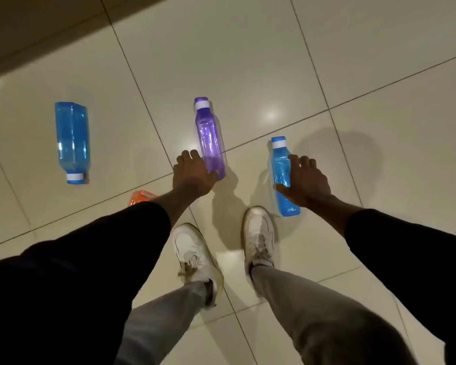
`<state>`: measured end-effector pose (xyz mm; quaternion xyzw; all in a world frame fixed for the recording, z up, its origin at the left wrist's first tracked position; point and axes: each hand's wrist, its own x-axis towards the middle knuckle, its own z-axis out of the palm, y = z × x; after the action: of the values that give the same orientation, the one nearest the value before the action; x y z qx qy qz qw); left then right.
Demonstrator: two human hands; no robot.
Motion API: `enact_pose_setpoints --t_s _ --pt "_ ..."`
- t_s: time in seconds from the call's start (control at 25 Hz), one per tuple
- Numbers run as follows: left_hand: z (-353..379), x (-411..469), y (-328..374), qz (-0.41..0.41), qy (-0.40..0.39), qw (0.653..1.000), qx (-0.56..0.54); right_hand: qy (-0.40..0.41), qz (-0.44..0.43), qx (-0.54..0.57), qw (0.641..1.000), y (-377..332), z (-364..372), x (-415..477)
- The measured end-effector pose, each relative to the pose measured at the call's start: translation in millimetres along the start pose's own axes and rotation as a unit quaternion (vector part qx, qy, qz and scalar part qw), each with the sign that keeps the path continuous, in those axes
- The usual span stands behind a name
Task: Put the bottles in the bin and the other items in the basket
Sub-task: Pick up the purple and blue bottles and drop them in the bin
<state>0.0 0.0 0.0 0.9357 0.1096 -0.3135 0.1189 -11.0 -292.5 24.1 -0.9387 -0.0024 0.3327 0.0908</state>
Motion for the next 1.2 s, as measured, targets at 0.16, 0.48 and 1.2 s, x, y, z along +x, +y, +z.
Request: enact_pose_setpoints --t_s 0.16,0.48,1.2 --pt "48 56 8 -0.051 -0.011 0.996 -0.066 -0.024 0.021 -0.039 0.999 16 50 45" --pt "81 97 5 -0.131 -0.04 0.979 -0.149 -0.032 0.057 -0.021 0.998 13 96 80" --pt "-191 -275 -15 -0.218 -0.025 0.942 -0.254 0.023 -0.046 0.02 0.998 -123 -218 -195"
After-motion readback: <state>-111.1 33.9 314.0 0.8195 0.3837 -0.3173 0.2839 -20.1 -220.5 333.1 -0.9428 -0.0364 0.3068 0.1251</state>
